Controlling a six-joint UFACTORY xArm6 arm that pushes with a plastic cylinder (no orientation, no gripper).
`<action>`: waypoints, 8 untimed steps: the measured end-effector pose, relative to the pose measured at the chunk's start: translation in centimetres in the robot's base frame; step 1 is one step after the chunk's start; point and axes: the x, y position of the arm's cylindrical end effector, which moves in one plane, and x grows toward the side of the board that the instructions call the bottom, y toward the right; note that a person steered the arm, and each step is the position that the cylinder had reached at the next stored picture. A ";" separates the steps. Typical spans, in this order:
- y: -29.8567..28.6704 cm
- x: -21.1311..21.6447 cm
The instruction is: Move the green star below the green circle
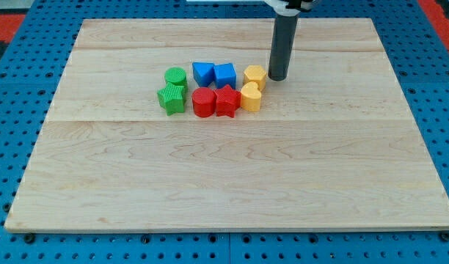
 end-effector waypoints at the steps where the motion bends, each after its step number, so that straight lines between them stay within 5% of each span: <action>1: 0.1 0.3; 8: 5.8 2.4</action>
